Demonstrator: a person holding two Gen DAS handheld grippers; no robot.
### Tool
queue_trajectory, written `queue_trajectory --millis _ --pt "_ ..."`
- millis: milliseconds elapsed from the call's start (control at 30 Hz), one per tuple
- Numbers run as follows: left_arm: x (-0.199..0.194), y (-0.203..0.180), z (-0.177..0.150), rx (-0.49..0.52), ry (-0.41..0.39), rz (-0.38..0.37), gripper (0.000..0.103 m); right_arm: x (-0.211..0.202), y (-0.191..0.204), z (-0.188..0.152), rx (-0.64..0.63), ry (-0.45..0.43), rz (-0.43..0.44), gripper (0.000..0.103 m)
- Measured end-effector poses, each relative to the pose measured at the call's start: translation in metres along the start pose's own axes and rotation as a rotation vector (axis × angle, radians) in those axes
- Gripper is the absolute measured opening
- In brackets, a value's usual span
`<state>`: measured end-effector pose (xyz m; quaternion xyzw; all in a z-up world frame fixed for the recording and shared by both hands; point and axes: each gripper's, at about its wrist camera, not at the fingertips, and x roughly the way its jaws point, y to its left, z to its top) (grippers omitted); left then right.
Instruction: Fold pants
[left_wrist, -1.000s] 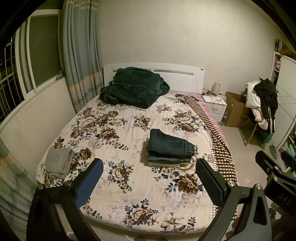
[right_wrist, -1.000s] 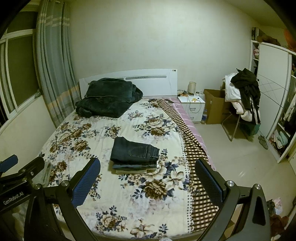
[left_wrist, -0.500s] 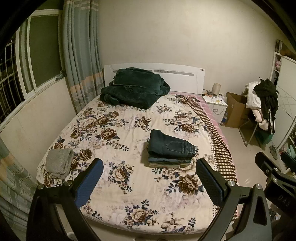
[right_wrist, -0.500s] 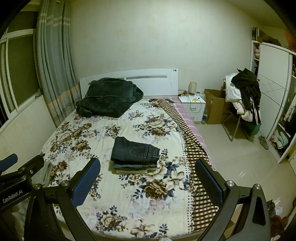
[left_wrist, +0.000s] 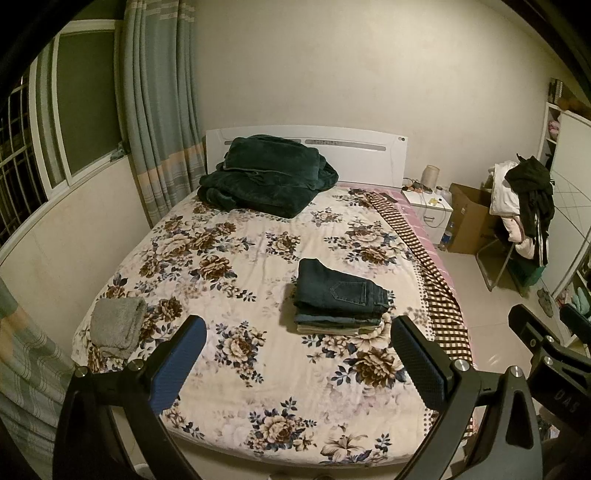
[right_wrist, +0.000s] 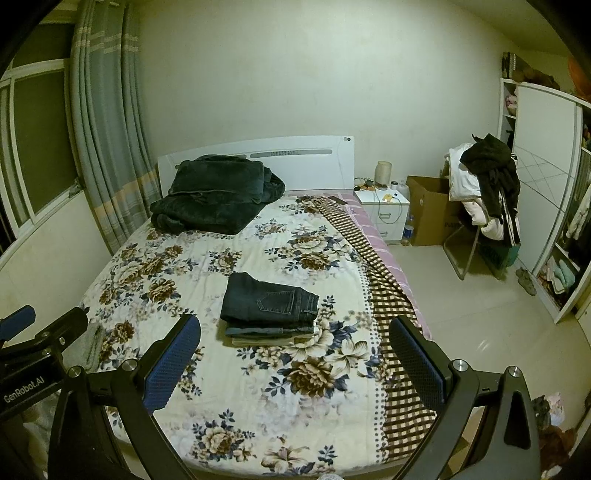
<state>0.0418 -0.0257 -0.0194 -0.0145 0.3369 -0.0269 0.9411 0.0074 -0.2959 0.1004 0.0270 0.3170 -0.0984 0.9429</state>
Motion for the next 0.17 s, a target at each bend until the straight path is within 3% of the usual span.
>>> queue_trajectory --millis 167 --pt "-0.0072 -0.0069 0.0029 0.002 -0.013 -0.004 0.102 0.0001 -0.0001 0.0004 -0.001 -0.001 0.001 0.103"
